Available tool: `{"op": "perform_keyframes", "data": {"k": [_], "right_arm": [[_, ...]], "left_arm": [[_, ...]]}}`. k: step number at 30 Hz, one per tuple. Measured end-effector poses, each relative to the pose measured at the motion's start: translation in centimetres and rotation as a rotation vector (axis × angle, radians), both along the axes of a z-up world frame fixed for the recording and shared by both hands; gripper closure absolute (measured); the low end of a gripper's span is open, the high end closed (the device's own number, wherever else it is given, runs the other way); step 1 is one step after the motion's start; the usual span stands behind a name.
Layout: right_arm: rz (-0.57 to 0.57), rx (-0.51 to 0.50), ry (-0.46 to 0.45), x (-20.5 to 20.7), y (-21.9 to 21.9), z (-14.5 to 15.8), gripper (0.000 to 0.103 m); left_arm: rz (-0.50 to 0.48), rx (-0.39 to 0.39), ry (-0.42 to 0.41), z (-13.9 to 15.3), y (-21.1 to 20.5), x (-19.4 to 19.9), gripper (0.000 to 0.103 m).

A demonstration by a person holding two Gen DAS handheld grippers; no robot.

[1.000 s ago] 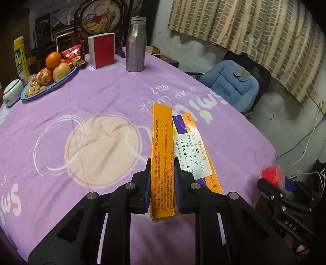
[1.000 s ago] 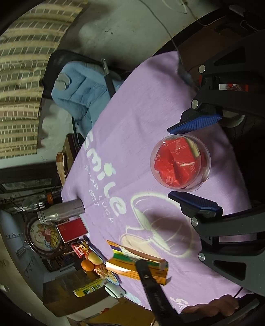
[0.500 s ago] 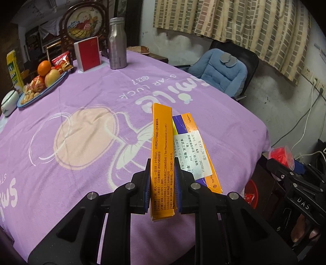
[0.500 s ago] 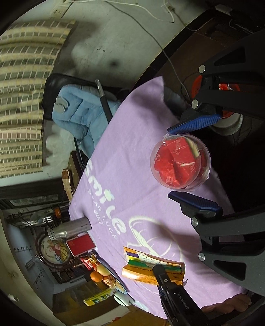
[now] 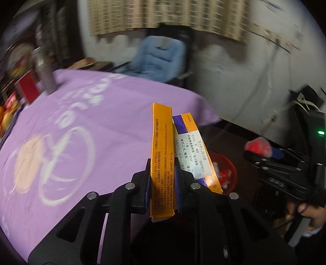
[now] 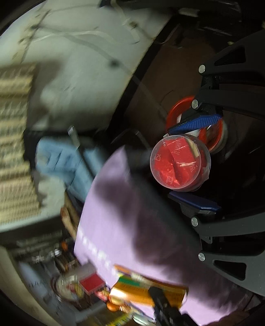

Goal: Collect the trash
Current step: 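Carry the medicine boxes and jelly cup over the red wastebasket with both tools, then open both tools to drop the boxes and jelly cup into the wastebasket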

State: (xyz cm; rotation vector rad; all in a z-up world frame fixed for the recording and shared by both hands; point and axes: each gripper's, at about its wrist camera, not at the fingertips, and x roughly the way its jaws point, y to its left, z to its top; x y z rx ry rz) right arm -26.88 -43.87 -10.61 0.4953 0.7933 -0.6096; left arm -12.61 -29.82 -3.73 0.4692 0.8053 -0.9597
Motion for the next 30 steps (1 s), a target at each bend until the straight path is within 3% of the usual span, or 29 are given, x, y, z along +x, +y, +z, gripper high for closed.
{"op": "perform_keyframes", "data": {"k": [5,9,12,17,22,25,26,28,29,30], "right_arm": [[-0.125,0.131,0.079,-3.7,-5.0,-6.9,0.046],[-0.161,0.227,0.111,-4.3,-7.7,-12.0,0.046],[-0.193,0.317,0.125,-4.4,-9.8,-16.2,0.046],[-0.23,0.4,0.183,-3.1,-12.6,-22.2,0.046],[-0.243,0.44,0.224,-1.7,-13.9,-26.0,0.046],[-0.246,0.448,0.219,-1.2,-14.0,-26.5,0.046],[-0.246,0.449,0.217,-1.1,-14.0,-26.5,0.044],[-0.257,0.439,0.218,-1.2,-14.1,-25.9,0.036],[-0.267,0.431,0.213,-1.4,-14.2,-25.5,0.031],[-0.276,0.426,0.201,-1.7,-14.3,-25.3,0.029]], "left_arm": [[-0.237,0.071,0.051,-4.0,-7.0,-5.2,0.083],[-0.342,0.163,0.125,-9.5,-12.0,-7.4,0.083],[-0.34,0.243,0.172,-14.1,-14.7,-7.3,0.083],[-0.296,0.357,0.185,-20.9,-17.9,-6.3,0.083],[-0.288,0.436,0.191,-26.1,-20.0,-5.8,0.083],[-0.272,0.453,0.199,-27.7,-20.4,-5.2,0.082],[-0.266,0.454,0.205,-28.0,-20.5,-5.2,0.079],[-0.261,0.459,0.211,-27.9,-20.2,-5.1,0.061],[-0.26,0.454,0.204,-27.7,-20.4,-5.2,0.043],[-0.256,0.446,0.191,-27.4,-20.4,-5.3,0.031]]}}
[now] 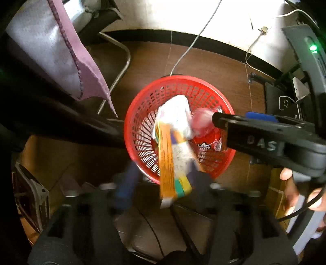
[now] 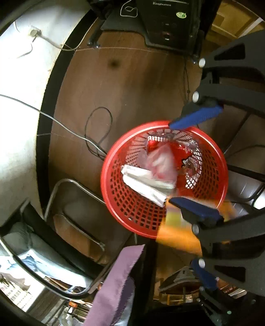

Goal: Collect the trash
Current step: 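Open both tools to drop the boxes and jelly cup into the wastebasket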

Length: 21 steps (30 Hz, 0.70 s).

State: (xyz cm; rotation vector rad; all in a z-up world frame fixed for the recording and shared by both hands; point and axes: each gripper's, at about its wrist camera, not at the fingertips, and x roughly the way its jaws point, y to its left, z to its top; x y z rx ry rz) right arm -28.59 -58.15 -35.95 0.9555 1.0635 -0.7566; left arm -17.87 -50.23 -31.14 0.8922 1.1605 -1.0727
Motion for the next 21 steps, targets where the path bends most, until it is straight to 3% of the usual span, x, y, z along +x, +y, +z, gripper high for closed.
{"op": "perform_keyframes", "data": {"k": [6,13,21], "right_arm": [[-0.019,-0.028,-0.004,-1.7,0.0,1.7,0.027],[-0.053,-0.08,0.07,-5.1,3.1,5.8,0.025],[-0.042,-0.161,0.083,-6.8,7.9,11.4,0.016]], "left_arm": [[-0.003,-0.022,-0.004,1.7,0.5,-0.3,0.03],[0.014,-0.093,-0.009,5.4,3.7,-0.8,0.028],[0.046,-0.164,-0.047,10.0,8.5,-1.7,0.017]]}}
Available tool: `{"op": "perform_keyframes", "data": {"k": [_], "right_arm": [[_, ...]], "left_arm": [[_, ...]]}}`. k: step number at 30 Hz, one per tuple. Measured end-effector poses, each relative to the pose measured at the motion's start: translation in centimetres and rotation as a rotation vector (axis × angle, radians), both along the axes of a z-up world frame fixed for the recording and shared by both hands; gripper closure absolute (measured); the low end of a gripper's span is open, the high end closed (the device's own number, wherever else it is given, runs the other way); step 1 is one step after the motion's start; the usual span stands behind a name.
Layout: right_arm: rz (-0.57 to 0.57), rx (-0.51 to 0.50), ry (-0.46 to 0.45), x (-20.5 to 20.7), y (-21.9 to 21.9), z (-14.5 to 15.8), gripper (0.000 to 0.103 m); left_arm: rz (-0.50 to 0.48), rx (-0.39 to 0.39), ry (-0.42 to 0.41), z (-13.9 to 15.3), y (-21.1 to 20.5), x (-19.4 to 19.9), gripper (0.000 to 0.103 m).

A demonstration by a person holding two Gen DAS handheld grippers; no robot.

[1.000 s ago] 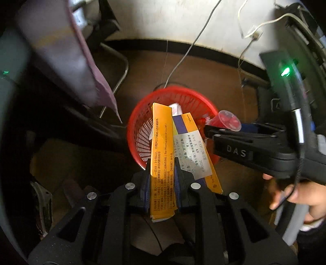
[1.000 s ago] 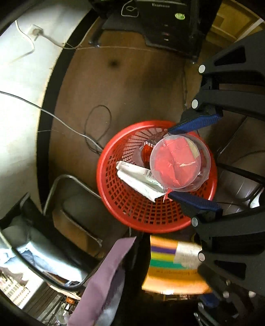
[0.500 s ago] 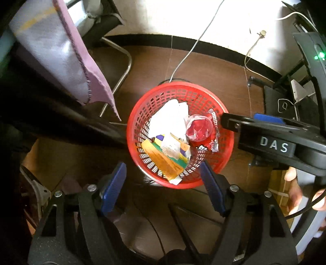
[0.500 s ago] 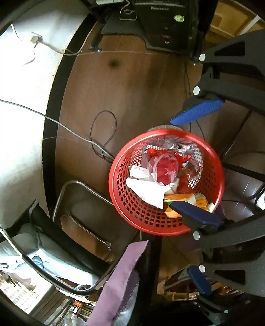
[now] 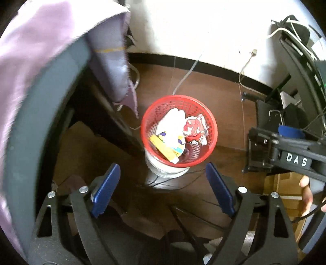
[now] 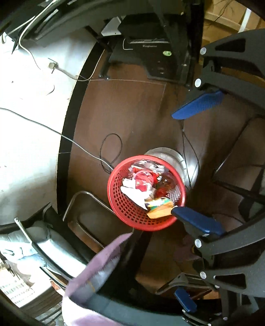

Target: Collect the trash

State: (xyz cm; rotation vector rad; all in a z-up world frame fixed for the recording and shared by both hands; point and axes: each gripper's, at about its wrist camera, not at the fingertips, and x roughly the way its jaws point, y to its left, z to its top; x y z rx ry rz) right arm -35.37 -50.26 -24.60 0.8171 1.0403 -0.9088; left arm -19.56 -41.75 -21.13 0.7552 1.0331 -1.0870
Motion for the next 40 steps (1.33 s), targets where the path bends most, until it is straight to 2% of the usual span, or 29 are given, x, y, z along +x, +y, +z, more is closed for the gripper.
{"op": "perform_keyframes", "data": {"k": [10,14,24,29,40], "right_arm": [[-0.016,-0.027,0.064,-0.8,7.4,1.2,0.016],[-0.024,-0.02,0.083,-0.8,9.0,1.3,0.016],[-0.049,0.0,0.094,-0.8,11.4,1.4,0.016],[-0.026,-0.02,0.103,-0.3,12.0,1.7,0.016],[-0.004,-0.018,0.104,0.2,12.4,1.8,0.016]], "left_arm": [[-0.006,-0.028,-0.059,3.0,5.3,-1.5,0.014],[-0.001,-0.052,-0.062,4.0,6.8,-1.5,0.014],[0.023,-0.098,-0.051,5.3,9.4,-1.0,0.014],[0.029,-0.119,-0.048,5.7,10.0,-0.8,0.013],[0.028,-0.125,-0.049,6.0,10.4,-1.1,0.012]]}}
